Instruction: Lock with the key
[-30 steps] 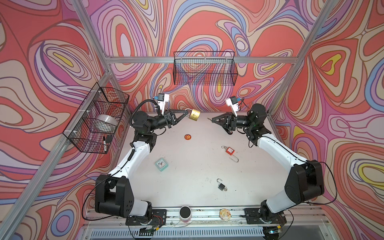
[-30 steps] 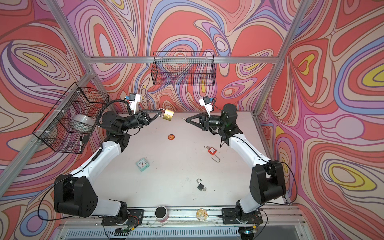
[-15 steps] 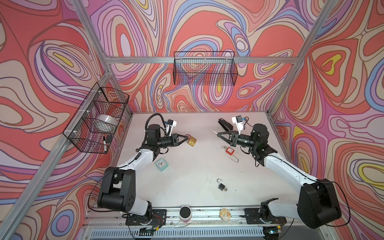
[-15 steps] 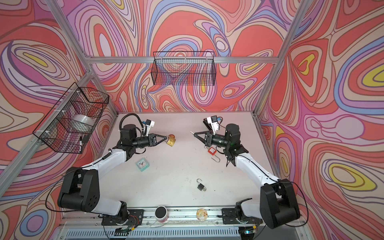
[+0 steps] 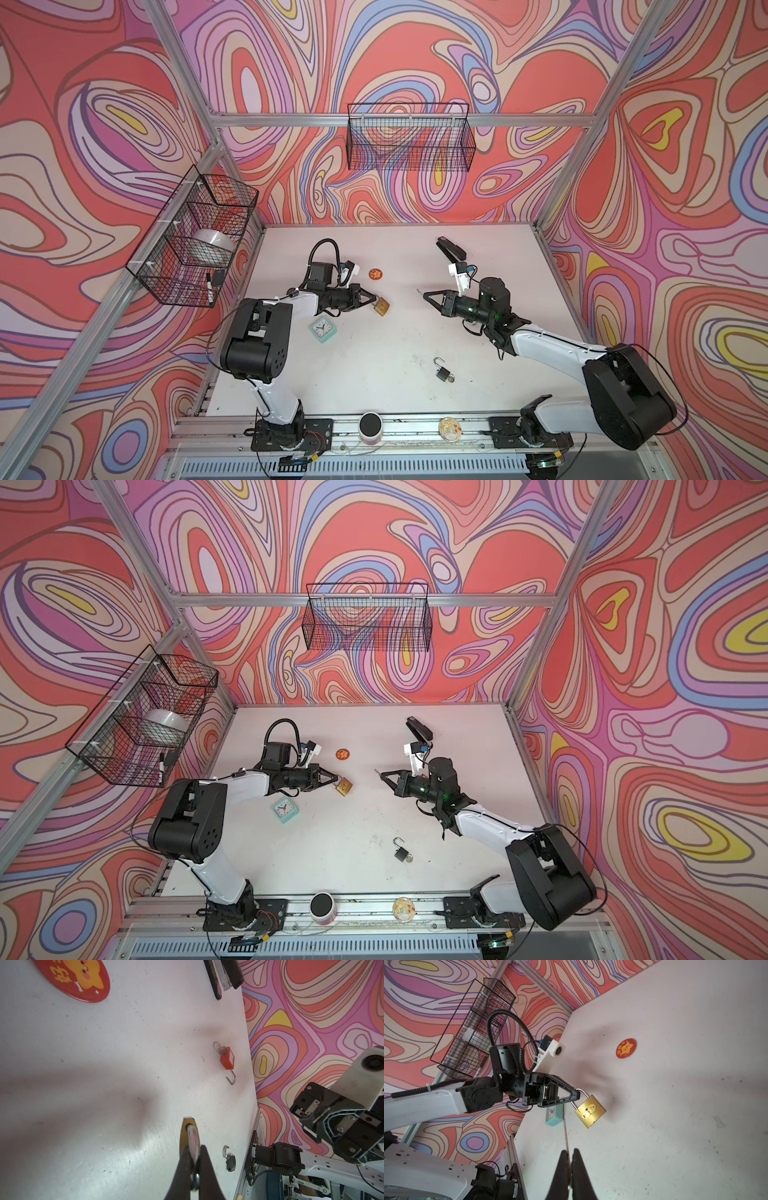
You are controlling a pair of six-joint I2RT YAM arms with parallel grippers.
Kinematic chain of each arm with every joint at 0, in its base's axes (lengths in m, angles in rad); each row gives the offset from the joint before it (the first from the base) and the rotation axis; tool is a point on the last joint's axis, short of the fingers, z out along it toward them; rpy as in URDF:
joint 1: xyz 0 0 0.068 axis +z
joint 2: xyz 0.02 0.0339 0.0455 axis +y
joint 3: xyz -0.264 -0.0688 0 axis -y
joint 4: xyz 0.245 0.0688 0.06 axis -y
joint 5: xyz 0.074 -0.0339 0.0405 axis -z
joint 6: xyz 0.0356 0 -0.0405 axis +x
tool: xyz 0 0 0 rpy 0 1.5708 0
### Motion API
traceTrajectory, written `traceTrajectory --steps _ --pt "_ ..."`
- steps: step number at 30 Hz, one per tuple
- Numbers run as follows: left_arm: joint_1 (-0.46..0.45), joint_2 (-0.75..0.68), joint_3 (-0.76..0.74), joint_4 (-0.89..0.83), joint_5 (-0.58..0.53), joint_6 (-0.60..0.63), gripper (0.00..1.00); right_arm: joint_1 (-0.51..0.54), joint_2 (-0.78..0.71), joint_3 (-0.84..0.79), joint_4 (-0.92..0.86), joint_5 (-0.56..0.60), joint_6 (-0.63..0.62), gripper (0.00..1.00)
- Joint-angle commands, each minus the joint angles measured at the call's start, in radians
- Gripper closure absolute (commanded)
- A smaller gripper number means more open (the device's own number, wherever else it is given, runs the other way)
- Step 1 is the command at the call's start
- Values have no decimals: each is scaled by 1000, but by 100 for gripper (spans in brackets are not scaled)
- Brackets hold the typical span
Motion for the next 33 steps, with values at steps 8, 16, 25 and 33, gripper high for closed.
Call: traceTrajectory --steps 8,16,25,33 --pt "-7 80 86 -125 1 135 100 29 20 -32 83 46 41 100" --pt "-7 143 138 -188 -8 157 100 35 7 -46 82 47 39 100" --pt "-6 144 152 -231 -27 182 80 36 -20 -61 65 56 32 100" --pt "-7 148 175 -229 -48 165 60 36 -29 -59 41 58 21 100"
